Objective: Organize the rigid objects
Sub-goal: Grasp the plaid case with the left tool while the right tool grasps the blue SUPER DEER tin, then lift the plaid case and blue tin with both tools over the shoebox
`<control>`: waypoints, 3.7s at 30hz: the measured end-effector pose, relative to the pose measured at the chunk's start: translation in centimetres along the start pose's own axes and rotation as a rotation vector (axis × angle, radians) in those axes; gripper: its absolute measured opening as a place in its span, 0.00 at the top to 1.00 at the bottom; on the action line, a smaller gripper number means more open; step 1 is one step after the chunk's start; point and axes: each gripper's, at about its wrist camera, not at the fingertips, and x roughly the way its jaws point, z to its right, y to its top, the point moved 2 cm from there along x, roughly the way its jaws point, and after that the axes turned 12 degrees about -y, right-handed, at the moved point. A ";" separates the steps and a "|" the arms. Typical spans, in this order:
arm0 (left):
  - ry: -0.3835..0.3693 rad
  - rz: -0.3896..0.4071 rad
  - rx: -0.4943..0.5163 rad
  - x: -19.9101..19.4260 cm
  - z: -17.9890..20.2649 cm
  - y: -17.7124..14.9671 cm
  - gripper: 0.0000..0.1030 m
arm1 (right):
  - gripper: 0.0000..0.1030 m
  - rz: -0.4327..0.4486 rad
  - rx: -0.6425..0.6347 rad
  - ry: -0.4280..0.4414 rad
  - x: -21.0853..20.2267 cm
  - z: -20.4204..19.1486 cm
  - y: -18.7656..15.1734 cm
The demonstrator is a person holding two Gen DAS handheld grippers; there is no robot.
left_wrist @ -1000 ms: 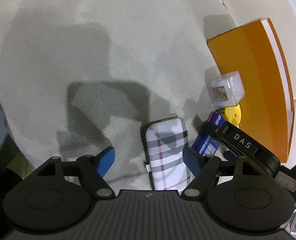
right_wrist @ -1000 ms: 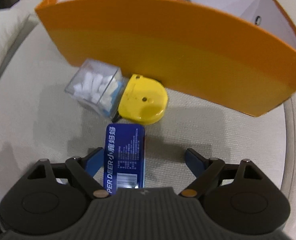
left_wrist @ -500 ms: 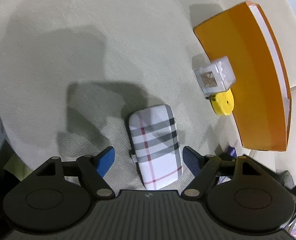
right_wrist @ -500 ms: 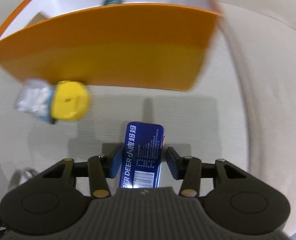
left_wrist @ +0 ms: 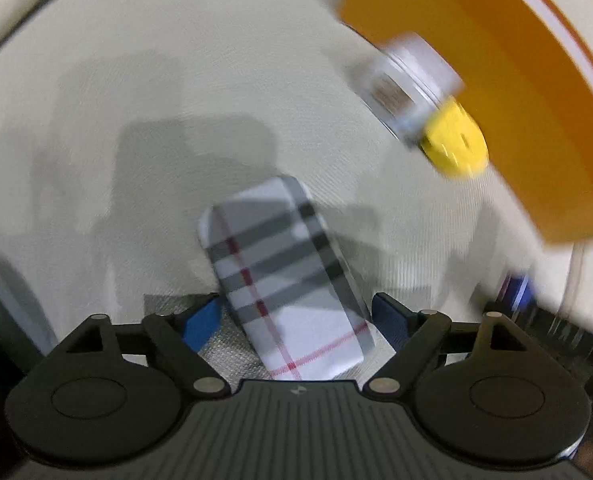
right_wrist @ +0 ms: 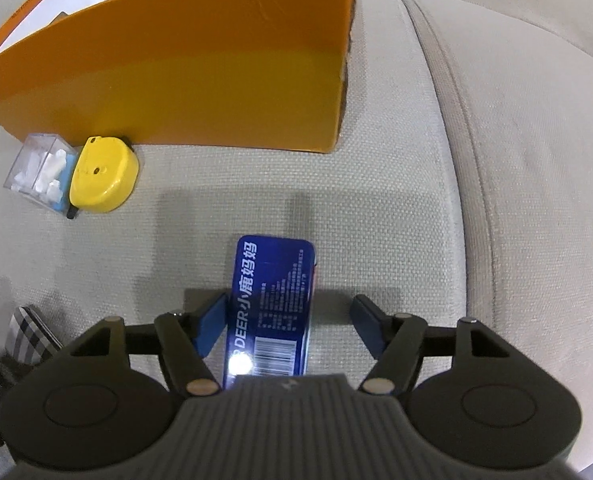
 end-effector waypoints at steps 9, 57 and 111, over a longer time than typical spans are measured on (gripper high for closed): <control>0.033 -0.092 0.347 -0.2 0.0 -1.0 0.07 | 0.23 -0.009 0.012 0.024 0.2 0.6 0.6; 0.023 0.037 0.336 -3.6 -5.0 2.1 0.30 | 0.55 0.074 -0.033 0.061 -3.5 -2.1 -1.7; -0.181 0.134 0.498 -11.6 2.1 6.4 0.78 | 0.55 -0.064 0.020 0.038 -1.6 -0.3 -3.5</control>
